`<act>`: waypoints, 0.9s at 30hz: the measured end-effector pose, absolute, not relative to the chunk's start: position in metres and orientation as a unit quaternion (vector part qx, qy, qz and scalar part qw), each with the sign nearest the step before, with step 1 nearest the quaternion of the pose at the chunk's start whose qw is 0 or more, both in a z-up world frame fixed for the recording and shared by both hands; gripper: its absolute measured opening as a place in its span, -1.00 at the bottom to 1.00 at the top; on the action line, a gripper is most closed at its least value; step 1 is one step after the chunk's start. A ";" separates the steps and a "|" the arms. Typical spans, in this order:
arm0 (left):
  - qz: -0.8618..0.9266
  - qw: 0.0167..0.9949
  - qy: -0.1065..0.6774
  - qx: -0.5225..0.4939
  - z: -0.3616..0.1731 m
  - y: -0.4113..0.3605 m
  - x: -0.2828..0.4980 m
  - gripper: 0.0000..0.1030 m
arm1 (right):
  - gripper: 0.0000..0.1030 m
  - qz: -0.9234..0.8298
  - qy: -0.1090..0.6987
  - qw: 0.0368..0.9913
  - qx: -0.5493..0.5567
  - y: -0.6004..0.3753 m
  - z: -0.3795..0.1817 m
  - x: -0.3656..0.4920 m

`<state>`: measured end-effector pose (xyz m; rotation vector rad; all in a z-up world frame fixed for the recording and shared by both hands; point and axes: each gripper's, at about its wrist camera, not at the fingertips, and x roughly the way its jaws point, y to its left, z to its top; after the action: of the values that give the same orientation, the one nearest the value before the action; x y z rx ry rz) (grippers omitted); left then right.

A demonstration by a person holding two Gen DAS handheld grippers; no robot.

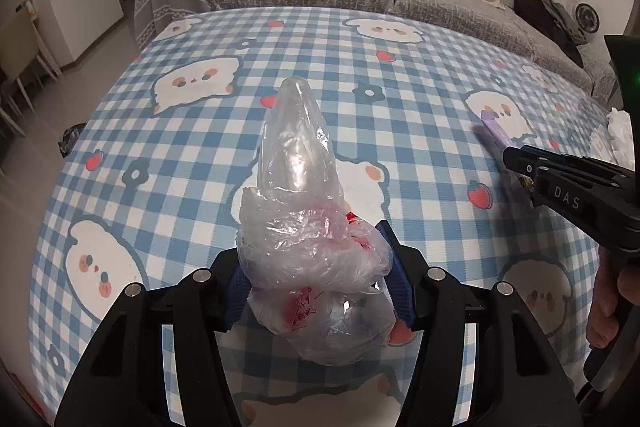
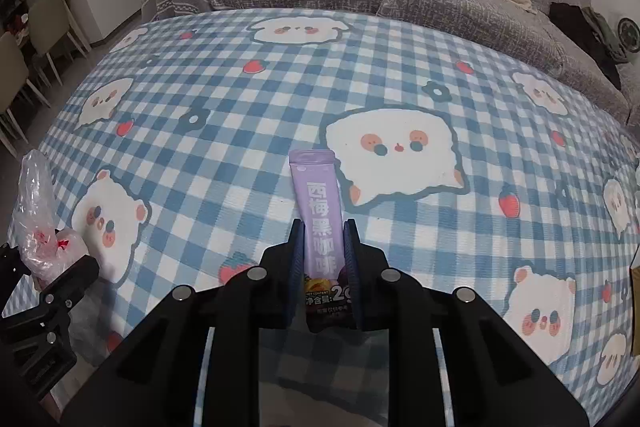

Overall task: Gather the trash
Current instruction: 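Lift the clear bag and purple stick and carry them over the bin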

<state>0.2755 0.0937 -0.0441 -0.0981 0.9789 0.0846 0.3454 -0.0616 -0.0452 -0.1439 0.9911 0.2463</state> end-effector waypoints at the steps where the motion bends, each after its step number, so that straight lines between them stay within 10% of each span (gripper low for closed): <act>1: 0.041 0.881 0.469 -0.047 -0.043 0.093 0.275 0.09 | -0.62 0.116 0.473 0.871 -0.067 -0.064 -0.043 0.344; 27: 0.036 0.887 0.460 -0.033 -0.010 0.050 0.194 0.09 | -0.62 0.074 0.454 0.885 -0.073 -0.123 -0.010 0.228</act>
<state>0.1945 0.0499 -0.0103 -0.0684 0.9558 0.0747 0.2278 -0.1233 -0.0102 -0.1529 0.9456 0.1536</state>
